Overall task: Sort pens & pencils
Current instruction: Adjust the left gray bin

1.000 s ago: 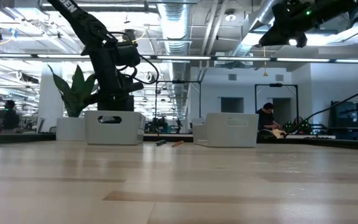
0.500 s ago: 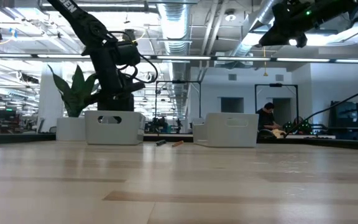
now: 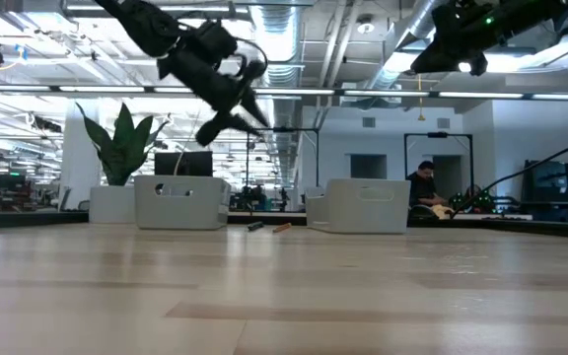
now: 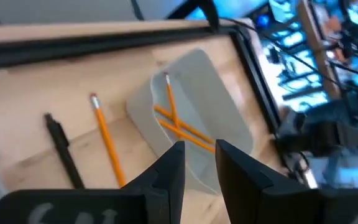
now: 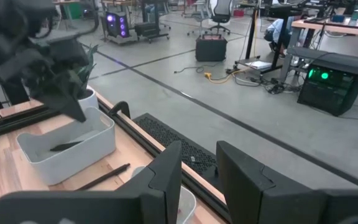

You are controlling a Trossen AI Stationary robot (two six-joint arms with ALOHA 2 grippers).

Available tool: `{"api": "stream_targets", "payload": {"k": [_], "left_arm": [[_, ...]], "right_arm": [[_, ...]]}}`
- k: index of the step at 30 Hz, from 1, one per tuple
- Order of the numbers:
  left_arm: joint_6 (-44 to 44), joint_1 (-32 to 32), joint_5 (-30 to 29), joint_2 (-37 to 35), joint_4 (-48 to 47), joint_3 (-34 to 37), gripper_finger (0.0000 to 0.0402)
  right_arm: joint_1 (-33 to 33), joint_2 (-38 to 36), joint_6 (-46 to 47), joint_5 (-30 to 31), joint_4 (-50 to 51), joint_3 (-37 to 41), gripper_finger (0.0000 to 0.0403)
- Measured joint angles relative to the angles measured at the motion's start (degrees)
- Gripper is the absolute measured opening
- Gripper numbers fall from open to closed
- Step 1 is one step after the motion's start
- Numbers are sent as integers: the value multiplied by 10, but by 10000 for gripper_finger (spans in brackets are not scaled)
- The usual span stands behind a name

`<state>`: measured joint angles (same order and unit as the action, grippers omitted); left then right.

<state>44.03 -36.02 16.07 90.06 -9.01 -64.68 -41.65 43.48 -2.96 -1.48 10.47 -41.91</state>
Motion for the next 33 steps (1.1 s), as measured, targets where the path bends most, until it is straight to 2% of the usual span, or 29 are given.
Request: {"api": "stream_targets", "payload": {"k": [6,9,22,33], "left_arm": [[0,32,-109,0,-82,-41,80],[0,45,-140,0,-87,-47,80],[-13,69,-152,0,-37,-54,83],[-2,73,-150,0,-41,-54,157]], "right_arm": [[0,0,0,0,0,0,122],[0,0,0,0,0,0,122],[0,0,0,0,3,0,122],[0,0,0,0,3,0,122]]}}
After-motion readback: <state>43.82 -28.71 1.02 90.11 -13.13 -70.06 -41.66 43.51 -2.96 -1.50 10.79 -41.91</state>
